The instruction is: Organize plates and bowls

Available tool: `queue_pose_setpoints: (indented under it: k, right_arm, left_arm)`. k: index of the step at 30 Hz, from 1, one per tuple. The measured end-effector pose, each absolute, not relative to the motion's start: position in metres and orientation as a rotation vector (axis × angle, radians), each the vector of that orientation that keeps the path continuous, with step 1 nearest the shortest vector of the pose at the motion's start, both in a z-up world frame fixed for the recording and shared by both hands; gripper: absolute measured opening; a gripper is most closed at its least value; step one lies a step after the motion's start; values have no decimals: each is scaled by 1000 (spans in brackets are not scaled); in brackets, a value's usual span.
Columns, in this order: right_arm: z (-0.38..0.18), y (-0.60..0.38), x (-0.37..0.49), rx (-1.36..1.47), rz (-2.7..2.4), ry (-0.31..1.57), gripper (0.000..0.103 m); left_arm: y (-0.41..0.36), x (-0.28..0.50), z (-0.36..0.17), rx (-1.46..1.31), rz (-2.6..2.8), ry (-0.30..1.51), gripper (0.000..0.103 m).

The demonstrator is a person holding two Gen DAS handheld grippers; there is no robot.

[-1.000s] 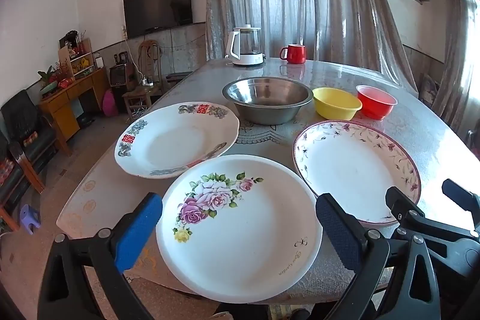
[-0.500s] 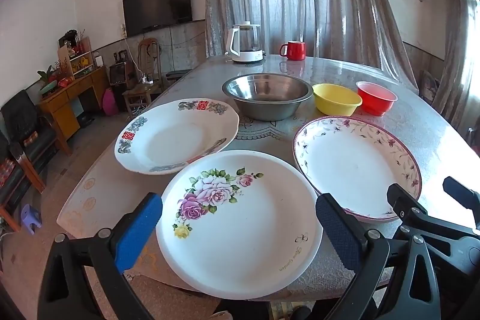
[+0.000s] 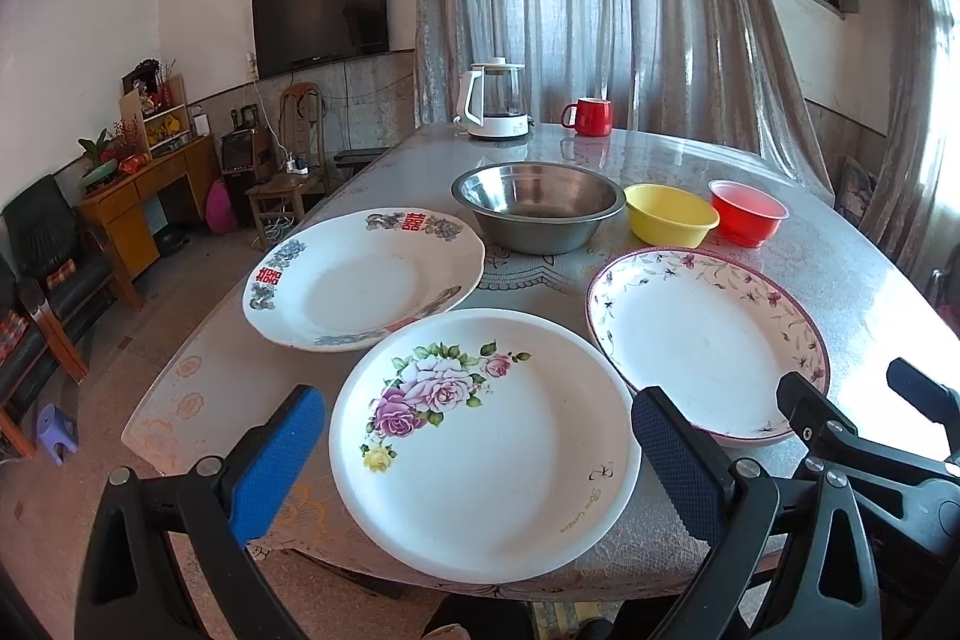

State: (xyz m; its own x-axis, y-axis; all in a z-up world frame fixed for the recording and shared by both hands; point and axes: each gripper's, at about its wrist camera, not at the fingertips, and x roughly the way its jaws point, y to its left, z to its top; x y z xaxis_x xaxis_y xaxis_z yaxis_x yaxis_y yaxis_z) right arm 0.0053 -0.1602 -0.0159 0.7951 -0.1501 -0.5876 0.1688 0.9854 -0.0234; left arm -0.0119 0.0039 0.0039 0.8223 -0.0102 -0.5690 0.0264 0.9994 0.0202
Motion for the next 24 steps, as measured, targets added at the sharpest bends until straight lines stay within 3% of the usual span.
queue_pose_setpoints:
  k: [24]
  right_arm:
    - [-21,-164,14,32,-155,625,99]
  left_arm:
    - [-1,-3,-1,39,-13,641,103]
